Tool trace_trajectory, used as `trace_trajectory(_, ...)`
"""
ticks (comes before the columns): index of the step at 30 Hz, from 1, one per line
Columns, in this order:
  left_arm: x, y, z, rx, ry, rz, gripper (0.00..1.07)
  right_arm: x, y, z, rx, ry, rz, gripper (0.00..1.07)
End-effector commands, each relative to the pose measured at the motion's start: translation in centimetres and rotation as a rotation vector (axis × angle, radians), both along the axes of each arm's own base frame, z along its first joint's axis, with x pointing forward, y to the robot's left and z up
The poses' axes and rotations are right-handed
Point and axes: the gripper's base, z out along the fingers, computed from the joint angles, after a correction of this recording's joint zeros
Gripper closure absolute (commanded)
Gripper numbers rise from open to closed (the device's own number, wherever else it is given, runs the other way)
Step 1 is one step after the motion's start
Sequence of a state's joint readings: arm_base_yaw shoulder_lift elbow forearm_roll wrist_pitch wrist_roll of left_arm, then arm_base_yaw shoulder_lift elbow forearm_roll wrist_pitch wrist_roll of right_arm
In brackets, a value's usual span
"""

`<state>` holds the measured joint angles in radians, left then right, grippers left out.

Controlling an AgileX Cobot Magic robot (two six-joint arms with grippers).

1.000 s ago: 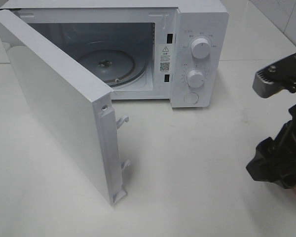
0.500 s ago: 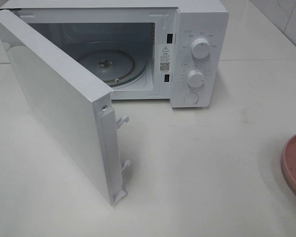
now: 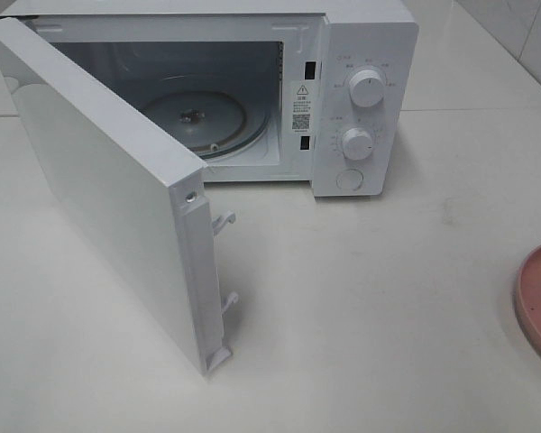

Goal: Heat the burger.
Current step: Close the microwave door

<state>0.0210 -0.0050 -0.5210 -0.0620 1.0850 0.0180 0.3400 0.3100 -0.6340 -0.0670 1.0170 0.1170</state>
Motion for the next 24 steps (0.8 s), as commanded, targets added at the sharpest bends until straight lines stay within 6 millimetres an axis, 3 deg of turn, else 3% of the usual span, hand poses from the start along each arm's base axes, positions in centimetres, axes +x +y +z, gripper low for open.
trace_trajectory(1, 0.0, 0.0, 0.0, -0.006, -0.013, 0.006, 0.07, -1.0, -0.3, -0.1, 0.035, -0.039, -0.036, 0.31)
trace_trajectory(6, 0.0, 0.0, 0.0, -0.006, -0.013, 0.006, 0.07, -3.2, -0.9, -1.8, 0.065, -0.141, -0.128, 0.31)
trace_trajectory(11, 0.0, 0.0, 0.0, -0.006, -0.013, 0.006, 0.07, -3.8, -1.0, -3.3, 0.070, -0.169, -0.155, 0.31)
trace_trajectory(24, 0.0, 0.0, 0.0, -0.006, -0.013, 0.006, 0.07, -4.3, -1.1, -3.4, 0.077, -0.215, -0.164, 0.31)
